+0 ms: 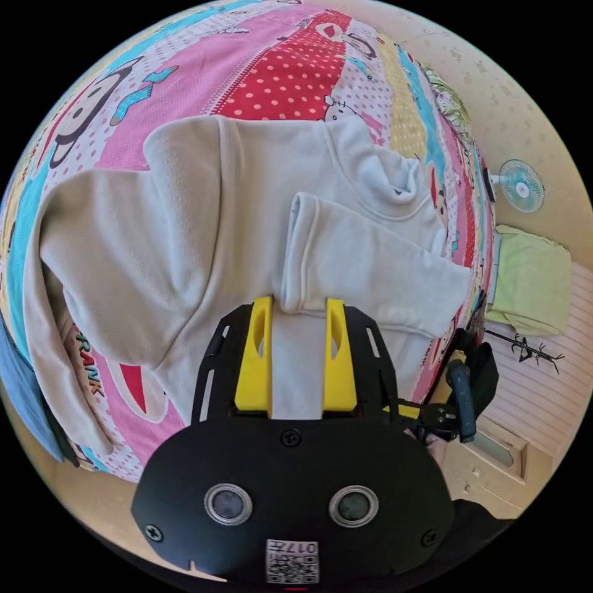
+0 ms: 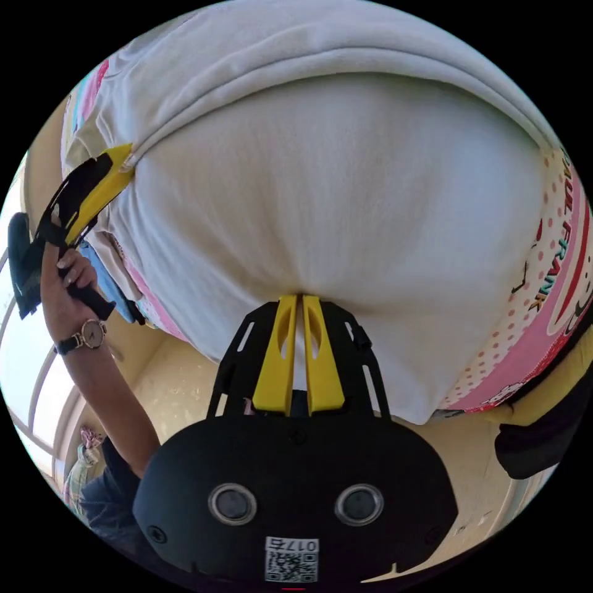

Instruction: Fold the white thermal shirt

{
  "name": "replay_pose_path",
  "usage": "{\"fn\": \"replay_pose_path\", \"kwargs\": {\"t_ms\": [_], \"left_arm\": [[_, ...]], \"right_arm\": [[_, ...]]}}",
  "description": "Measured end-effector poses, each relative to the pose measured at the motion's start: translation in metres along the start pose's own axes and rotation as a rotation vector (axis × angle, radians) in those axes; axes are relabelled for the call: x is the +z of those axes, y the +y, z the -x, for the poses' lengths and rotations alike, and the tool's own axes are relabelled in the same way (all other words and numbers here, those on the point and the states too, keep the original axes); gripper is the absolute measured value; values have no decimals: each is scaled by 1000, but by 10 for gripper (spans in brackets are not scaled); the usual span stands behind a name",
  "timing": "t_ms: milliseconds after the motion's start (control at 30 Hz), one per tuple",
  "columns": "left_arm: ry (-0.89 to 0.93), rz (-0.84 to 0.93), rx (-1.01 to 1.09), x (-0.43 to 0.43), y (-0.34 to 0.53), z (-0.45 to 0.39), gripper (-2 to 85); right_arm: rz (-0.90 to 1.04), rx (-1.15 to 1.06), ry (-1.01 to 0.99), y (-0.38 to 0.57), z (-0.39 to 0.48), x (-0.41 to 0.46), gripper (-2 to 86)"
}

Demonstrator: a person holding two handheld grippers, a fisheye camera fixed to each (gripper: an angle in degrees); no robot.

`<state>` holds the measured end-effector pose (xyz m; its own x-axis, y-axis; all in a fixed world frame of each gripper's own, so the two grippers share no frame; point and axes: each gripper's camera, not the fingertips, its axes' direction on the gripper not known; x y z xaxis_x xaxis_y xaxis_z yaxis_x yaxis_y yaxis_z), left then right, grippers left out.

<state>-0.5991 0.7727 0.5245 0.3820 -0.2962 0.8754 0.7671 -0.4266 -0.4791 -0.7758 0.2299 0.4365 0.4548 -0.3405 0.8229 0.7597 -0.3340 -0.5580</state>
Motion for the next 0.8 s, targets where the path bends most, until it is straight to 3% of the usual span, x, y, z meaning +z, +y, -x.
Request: {"fn": "replay_pose_path", "kwargs": {"t_ms": [167,300,500,600,667,700,800], "left_arm": [[17,-54,1,-13,29,-20,71],[241,-171,12,-67,54,-25,44],[83,-316,-43,-108,87,-12,45],[116,-209,-68,-73,84,11,52],[134,-164,-92,-53,90,24,55],[135,-157,-105,-48,99,34,57],[95,-161,-151,-53,134,60,72]], "right_arm": [[-12,-140,141,-1,22,9,18],[-218,-111,89,7,1,-46,17],[-543,-5,79,-2,-39,-116,51],[-674,-100,100,-25,-33,-113,53],[-602,-132,215,-59,-27,-90,34],[-478,-104,330,-89,-28,-68,24],[-435,-75,378,-110,-27,-59,12]]}}
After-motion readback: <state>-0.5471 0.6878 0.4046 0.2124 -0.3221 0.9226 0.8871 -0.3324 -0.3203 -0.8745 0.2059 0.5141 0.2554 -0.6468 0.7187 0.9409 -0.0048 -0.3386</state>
